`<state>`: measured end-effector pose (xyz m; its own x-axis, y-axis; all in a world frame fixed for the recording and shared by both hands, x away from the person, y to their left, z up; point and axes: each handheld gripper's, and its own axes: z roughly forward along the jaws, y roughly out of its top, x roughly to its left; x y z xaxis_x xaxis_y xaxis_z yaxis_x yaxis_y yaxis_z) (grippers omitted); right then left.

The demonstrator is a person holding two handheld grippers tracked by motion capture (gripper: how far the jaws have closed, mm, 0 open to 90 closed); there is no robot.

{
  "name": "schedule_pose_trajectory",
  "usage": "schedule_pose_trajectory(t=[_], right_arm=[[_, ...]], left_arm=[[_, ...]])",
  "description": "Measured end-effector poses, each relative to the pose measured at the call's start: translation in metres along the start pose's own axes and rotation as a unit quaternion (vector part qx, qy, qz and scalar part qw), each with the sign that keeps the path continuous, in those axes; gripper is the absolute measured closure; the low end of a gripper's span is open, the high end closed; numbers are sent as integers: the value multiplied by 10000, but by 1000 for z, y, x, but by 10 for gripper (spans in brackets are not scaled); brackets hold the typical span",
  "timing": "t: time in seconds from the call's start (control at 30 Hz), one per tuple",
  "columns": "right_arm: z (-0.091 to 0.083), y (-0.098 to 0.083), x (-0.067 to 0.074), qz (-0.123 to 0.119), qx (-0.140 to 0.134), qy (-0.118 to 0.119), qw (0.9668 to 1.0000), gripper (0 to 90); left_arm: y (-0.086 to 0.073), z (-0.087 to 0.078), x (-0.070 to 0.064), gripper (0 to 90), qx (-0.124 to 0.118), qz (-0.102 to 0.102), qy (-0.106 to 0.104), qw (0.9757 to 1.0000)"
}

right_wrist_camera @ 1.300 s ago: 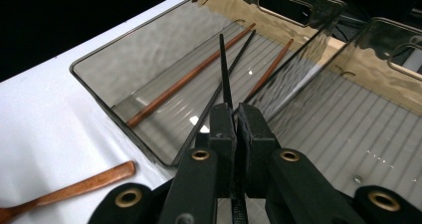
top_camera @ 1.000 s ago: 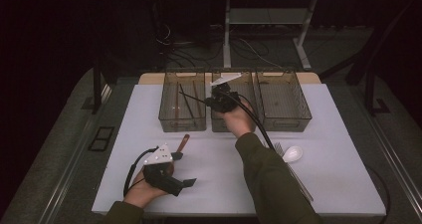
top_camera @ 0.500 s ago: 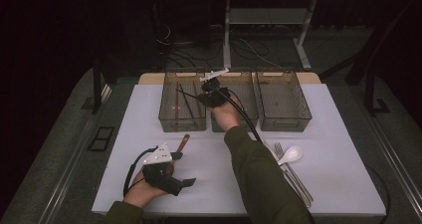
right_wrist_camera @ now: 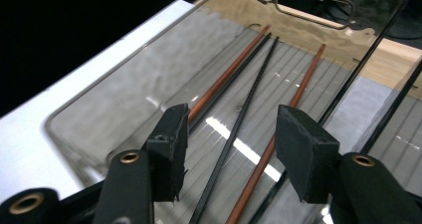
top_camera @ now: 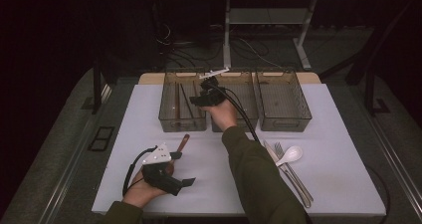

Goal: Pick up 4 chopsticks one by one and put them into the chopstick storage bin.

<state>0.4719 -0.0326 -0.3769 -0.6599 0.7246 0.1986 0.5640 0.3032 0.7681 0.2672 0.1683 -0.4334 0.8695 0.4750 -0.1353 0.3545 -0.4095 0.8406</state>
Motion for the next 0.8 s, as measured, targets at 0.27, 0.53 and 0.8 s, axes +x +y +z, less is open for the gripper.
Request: schedule_pose_trajectory(t=[0.27,0.53,0.8], right_arm=[[-29,-8,-6,-119,-168,168,9996,399],[-59,-20,-11,-338,-355,285,9984,322],[-87,-38,-19,-451,-347,282,9980,308]], left_arm=[[0,1,0,5,30,3,1,10000],[0,2,0,5,73,24,29,10000],[-1,3,-1,5,89,-24,25,10000]])
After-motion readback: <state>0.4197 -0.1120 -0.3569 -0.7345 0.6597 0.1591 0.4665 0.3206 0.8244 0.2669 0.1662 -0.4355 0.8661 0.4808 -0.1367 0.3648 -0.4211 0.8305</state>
